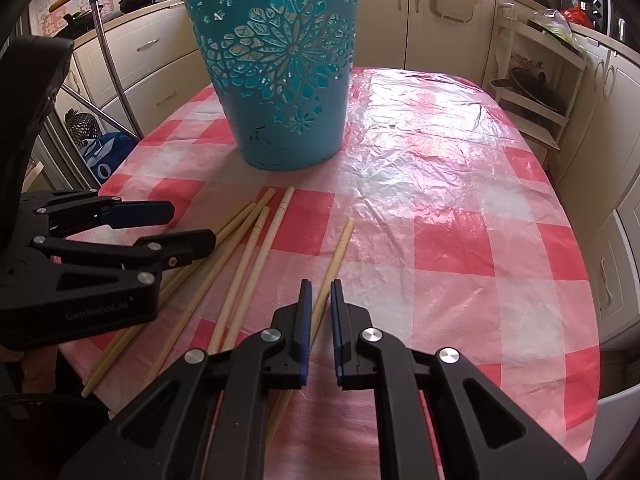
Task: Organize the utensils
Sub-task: 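Move both open tools over the remaining chopsticks on the cloth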
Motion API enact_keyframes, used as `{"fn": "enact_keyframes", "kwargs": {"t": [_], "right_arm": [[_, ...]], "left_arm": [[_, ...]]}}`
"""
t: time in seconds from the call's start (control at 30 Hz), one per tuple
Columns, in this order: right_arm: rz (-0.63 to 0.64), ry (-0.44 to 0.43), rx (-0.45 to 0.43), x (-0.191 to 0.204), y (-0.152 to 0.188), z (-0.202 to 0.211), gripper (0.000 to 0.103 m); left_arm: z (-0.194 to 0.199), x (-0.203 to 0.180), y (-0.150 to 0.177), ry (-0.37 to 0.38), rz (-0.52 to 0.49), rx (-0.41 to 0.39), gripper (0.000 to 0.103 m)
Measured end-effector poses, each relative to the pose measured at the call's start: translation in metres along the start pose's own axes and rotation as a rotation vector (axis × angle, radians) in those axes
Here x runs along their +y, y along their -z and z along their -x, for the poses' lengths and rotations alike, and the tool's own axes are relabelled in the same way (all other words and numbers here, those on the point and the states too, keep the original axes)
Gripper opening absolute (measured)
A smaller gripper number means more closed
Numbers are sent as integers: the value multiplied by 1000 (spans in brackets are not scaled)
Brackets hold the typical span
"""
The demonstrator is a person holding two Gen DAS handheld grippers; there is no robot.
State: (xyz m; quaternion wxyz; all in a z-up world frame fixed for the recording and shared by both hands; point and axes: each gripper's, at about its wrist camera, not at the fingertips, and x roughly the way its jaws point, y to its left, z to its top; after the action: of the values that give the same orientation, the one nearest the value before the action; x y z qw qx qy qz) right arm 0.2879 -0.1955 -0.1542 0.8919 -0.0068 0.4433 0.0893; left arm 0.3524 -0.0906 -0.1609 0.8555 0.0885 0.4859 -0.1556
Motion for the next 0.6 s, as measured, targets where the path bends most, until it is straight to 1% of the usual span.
{"fn": "enact_keyframes", "kwargs": {"t": [0.13, 0.23, 0.33, 0.4, 0.6], "right_arm": [[-4, 1, 0, -1, 1, 0, 10], [-6, 0, -1, -1, 1, 1, 10], [-8, 0, 0, -1, 1, 1, 10], [-9, -1, -1, -1, 1, 1, 10], [-12, -3, 0, -2, 1, 1, 11]], "left_arm": [[-2, 5, 0, -15, 24, 7, 49], [-1, 8, 0, -1, 35, 8, 49], [4, 13, 0, 25, 56, -9, 49], [6, 14, -1, 12, 55, -12, 49], [0, 14, -2, -47, 28, 19, 49]]}}
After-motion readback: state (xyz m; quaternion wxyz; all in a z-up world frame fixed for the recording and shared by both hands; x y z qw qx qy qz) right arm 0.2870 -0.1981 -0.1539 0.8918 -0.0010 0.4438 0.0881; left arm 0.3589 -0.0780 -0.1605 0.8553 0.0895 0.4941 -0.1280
